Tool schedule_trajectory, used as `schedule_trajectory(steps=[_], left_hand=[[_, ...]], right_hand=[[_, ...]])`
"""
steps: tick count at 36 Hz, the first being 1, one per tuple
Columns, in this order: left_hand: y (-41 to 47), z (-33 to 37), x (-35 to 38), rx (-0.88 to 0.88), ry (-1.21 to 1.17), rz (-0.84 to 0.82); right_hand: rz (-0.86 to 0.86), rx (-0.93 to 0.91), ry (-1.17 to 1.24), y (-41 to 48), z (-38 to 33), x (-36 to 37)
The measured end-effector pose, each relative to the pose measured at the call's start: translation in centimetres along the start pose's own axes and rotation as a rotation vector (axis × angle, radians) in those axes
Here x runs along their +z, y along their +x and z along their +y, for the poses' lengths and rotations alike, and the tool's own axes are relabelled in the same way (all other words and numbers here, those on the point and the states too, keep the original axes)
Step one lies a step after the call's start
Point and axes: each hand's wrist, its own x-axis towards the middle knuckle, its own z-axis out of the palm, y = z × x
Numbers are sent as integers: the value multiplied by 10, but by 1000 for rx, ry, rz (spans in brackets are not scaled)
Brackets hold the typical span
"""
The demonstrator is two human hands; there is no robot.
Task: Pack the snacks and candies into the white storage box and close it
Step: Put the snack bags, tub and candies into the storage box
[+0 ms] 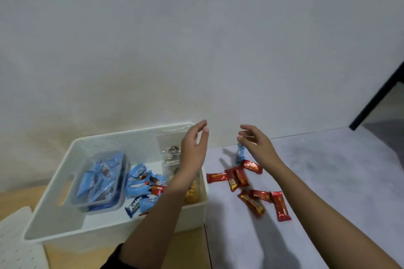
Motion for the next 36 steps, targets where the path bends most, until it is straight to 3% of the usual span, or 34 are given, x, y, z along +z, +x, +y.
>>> schedule_trajectory(steps=[4, 9, 16, 24, 36], left_hand=[[-27, -13, 68, 36, 60, -171], [-66, -80, 120, 13, 286, -300], [-114, -158, 133, -31, 867, -481], [-81, -184, 145, 25, 1121, -424], [-12, -198, 137, -48, 1139, -321]], right_hand=[[90, 91, -84, -21, 55, -51], [34, 193, -243, -60, 137, -84], [-185, -19, -775, -90, 223, -83], [-225, -81, -857, -47, 243, -85], [-328, -257, -866, 65, 238, -66]])
